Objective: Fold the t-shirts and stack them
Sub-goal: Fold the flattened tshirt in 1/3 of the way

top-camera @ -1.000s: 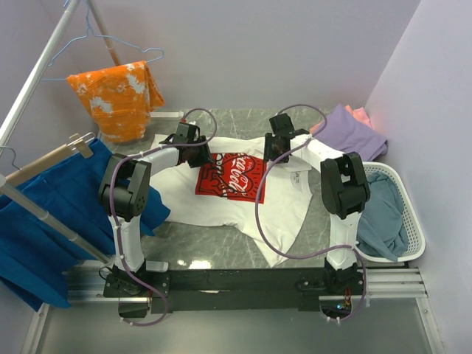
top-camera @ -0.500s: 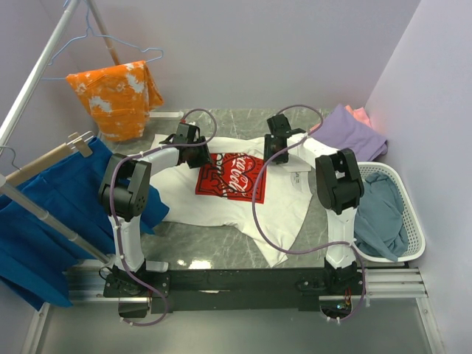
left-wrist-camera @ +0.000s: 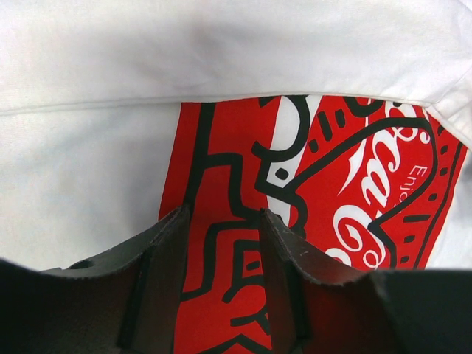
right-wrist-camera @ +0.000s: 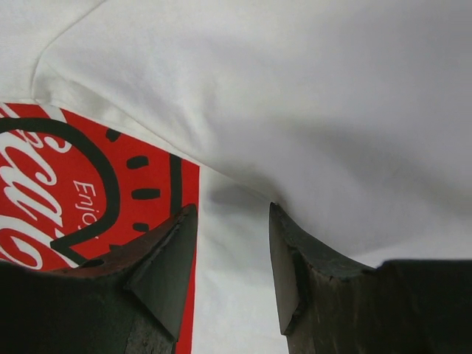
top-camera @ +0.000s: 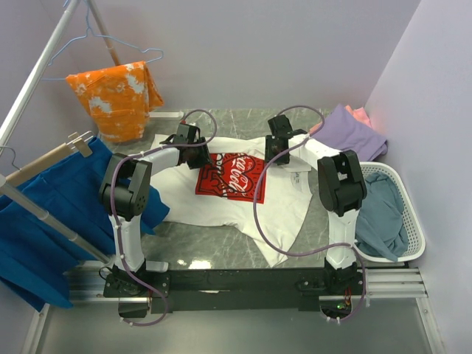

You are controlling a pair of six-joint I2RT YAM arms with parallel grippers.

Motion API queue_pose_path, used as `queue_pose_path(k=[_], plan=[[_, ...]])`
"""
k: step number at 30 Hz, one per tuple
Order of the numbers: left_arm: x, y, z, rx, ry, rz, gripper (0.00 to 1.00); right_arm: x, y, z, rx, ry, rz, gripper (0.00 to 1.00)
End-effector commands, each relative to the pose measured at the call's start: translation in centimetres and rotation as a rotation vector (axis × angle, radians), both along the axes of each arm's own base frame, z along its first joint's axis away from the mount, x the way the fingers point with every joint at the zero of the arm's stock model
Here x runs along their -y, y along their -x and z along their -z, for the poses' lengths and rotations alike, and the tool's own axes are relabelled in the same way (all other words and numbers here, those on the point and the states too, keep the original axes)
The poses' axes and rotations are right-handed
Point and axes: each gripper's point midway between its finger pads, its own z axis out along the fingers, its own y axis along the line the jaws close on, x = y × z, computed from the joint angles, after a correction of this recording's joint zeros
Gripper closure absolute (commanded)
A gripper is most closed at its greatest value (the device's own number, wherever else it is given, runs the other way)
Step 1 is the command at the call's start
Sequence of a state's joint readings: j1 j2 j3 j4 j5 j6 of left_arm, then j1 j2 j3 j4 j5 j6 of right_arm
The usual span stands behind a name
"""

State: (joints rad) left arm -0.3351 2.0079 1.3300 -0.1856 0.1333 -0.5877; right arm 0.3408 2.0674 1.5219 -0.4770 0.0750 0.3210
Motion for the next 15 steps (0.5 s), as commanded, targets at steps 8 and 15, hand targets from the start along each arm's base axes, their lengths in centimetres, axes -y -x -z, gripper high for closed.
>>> queue_pose_path(k=[8, 15], plan=[[0.3, -1.2, -1.4, 0.049, -0.003, 0.01, 0.52, 1.3, -2.3, -0.1, 0.03, 0.107, 0.035, 0.52], [0.1, -1.2, -1.2, 0.046, -0.009, 0.007, 0.52, 1.6, -2.4, 0.6, 0.017, 0.12, 0.046, 0.61]])
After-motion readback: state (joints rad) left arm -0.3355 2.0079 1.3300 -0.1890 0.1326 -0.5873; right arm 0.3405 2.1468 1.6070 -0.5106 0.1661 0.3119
